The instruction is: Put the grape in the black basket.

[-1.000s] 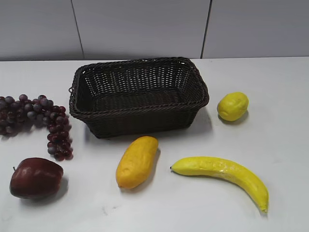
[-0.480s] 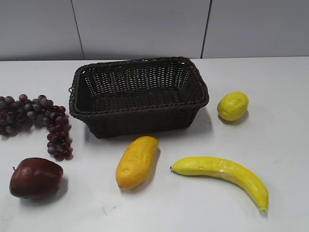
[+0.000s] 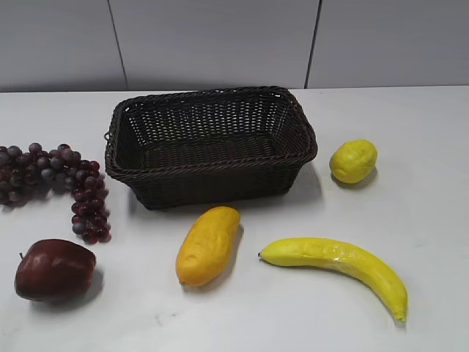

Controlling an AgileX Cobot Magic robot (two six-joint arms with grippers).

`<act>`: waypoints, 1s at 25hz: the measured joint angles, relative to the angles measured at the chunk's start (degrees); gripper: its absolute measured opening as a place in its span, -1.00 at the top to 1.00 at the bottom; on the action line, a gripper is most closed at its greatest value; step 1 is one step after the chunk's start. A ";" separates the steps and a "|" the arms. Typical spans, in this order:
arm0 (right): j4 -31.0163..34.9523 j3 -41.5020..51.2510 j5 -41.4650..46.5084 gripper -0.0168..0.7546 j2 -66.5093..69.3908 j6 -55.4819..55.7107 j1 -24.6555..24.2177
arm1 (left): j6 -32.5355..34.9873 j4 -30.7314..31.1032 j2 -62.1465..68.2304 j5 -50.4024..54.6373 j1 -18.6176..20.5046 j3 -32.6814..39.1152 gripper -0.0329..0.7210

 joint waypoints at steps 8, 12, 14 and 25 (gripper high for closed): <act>0.00 0.00 0.00 -0.34 0.00 0.00 0.00 | 0.00 0.00 15.00 -4.23 0.00 -2.87 -0.63; 0.00 0.00 0.00 -0.34 0.00 0.00 0.00 | 0.00 -0.05 22.00 -6.63 0.00 -5.14 -0.56; 0.00 0.00 0.00 -0.34 0.00 0.00 0.00 | 0.00 -0.05 25.39 -7.14 0.00 -6.84 -0.54; 0.00 0.00 0.00 -0.34 0.00 0.00 0.00 | 0.00 0.01 42.65 -8.62 0.00 -17.41 -0.53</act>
